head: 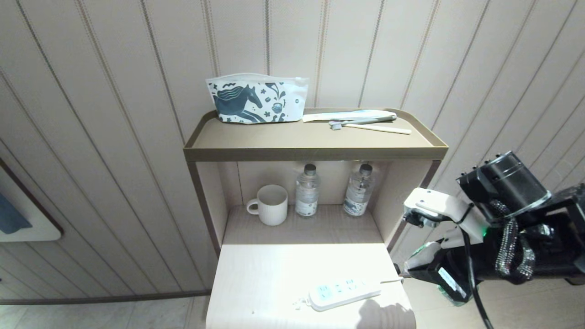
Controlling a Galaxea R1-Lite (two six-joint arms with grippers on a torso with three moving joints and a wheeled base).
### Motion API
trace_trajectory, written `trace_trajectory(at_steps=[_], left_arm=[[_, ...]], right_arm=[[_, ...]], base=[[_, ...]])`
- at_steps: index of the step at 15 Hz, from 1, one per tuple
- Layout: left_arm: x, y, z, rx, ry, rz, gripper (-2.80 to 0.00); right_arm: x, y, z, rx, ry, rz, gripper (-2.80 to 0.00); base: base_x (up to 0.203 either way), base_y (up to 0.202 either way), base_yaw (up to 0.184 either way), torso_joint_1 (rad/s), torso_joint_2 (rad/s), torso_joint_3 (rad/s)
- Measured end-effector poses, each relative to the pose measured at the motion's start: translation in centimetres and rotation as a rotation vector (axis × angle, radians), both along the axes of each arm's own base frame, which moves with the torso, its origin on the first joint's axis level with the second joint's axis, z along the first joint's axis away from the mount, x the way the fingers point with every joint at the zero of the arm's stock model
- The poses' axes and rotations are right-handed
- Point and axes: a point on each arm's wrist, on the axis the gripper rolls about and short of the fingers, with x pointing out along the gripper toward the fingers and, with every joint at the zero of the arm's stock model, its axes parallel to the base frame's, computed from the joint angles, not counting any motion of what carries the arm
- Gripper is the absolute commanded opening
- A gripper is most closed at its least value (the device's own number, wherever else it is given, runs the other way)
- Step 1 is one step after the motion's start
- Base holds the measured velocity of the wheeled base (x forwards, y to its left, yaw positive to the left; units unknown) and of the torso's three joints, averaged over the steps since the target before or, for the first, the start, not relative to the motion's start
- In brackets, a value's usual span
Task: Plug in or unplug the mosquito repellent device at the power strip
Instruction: Place the mosquito repellent liquid on the table
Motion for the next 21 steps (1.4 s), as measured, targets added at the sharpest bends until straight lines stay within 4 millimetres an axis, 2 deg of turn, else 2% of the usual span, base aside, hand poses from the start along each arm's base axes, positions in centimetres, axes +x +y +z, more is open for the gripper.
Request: trace_trajectory(at_steps=[2,4,7,10,13,15,19,21], left_arm=[[0.5,0.0,-2.0,0.109,-0.008,0.015,-2.80],[1.3,0.0,-3.8,0.207,-0.044,0.104,-2.80],[2.1,0.1,-7.1,0.198,-0.053,0.201,-2.80],[2.0,0.0,-8.7,0.171,0.014,0.215,-2.80],[1.6,0.0,-8.8,0.183,0.008,0.306,-2.80],[1.2,-0.2,-9.0,0.184,-0.023,0.204,-2.80],[-0.1,-1.1,-10.6,0.153,-0.022,-0.186,-2.80],[-0.3,-1.2,-10.7,0.118,-0.052,-0.232,-2.80]], right_arm=[[-0.5,-0.3,0.4,0.017,-0.013,-0.013,-2.80],[-1.0,-0.6,0.5,0.026,-0.021,-0.018,-2.80],[-1.0,-0.6,0.9,0.086,-0.069,-0.055,-2.80],[-0.8,-0.5,1.0,0.169,-0.120,-0.106,-2.80],[-0.9,-0.6,1.0,0.177,-0.131,-0.111,-2.80],[-0.9,-0.6,1.4,0.208,-0.168,-0.115,-2.80],[-0.9,-0.5,2.4,0.283,-0.332,-0.128,-2.80],[-1.0,-0.6,3.3,0.313,-0.437,-0.116,-2.80]], base=[[0.000,0.000,0.000,0.000,0.00,0.000],[0.000,0.000,0.000,0.000,0.00,0.000],[0.000,0.000,0.000,0.000,0.00,0.000],[0.000,0.000,0.000,0.000,0.00,0.000],[0.000,0.000,0.000,0.000,0.00,0.000],[0.000,0.000,0.000,0.000,0.00,0.000],[0.000,0.000,0.000,0.000,0.00,0.000],[0.000,0.000,0.000,0.000,0.00,0.000]])
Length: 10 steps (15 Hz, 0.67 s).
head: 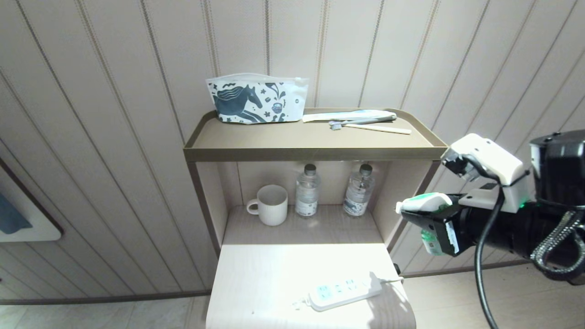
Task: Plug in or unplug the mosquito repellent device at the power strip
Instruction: Place the mosquito repellent liquid on the table
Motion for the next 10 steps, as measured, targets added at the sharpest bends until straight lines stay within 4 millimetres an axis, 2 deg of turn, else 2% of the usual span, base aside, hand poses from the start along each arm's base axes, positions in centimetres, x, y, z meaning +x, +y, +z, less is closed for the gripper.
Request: trace_trajectory(at_steps=[10], left_arm=[[-0.1,0.0,-0.1,-0.022,-0.010,0.005,-2.80]], right_arm=[[-0.3,0.5,2.7,-0.010,-0.119,0.052,-2.80]], base=[[0.000,0.000,0.000,0.000,0.00,0.000]])
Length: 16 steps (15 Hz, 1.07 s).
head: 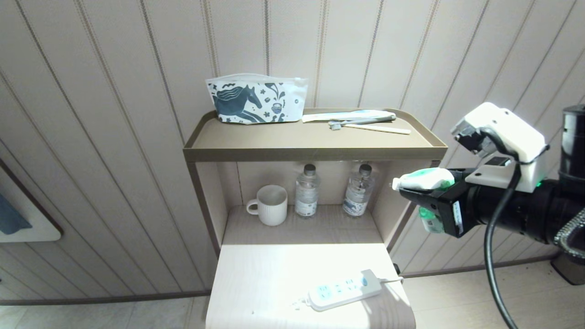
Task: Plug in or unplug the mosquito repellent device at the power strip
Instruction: Place the mosquito repellent liquid on the table
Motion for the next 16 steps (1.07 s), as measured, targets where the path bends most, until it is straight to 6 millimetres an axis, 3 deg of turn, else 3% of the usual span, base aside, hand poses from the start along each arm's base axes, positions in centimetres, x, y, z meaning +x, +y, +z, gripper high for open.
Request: trace_trajectory(at_steps=[7,16], left_arm=[[-0.01,0.00,-0.01,0.000,-0.001,0.000,-2.80],[-0.01,0.00,-0.01,0.000,0.000,0.000,-2.80]], right_arm=[[0.41,0.47,0.04,-0.015,-0.004,0.010,-2.80],[0.05,0.24,0.29,-0.024,-0.022,0.013,-2.80]], base=[[0.000,0.000,0.000,-0.082,0.18,0.099],[0.000,0.000,0.000,-0.215,0.47,0.248]])
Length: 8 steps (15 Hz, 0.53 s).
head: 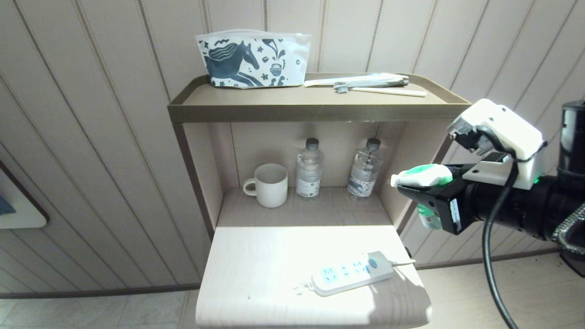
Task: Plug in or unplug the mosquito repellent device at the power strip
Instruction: Place the mosquito repellent liquid on the table
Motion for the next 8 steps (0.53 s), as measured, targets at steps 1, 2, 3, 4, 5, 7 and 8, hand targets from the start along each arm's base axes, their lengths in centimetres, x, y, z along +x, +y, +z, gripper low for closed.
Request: trace_trajectory(at_steps=[1,2,3,4,5,7,8], left_arm=[[0.00,0.00,0.00,0.000,0.000,0.000,-2.80],[0.00,0.00,0.00,0.000,0.000,0.000,-2.80],[0.00,0.00,0.00,0.000,0.000,0.000,-2.80],[0.00,0.00,0.00,0.000,0.000,0.000,-2.80],[0.00,0.00,0.00,0.000,0.000,0.001,-2.80],[0.00,0.00,-0.01,0.000,0.000,0.000,-2.80],[0.00,0.00,-0.01,0.000,0.000,0.001,-2.80]], right_arm=[[-0.06,-0.03,0.06,0.001,-0.002,0.000,-2.80],[-0.09,-0.07,0.16,0.003,-0.006,-0.001,-2.80],[-0.14,-0.10,0.22,0.004,-0.008,0.000,-2.80],[-0.20,-0.13,0.27,0.003,-0.011,0.001,-2.80],[-0.26,-0.16,0.32,0.001,-0.014,0.001,-2.80],[-0.44,-0.27,0.49,0.004,-0.022,0.002,-2.80],[-0.52,-0.32,0.57,0.005,-0.024,0.001,-2.80]], base=[[0.000,0.000,0.000,-0.245,0.55,0.301],[0.000,0.000,0.000,-0.243,0.54,0.305],[0.000,0.000,0.000,-0.245,0.53,0.295],[0.000,0.000,0.000,-0.232,0.53,0.290],[0.000,0.000,0.000,-0.230,0.52,0.293],[0.000,0.000,0.000,-0.220,0.51,0.290],[0.000,0.000,0.000,-0.215,0.51,0.293]])
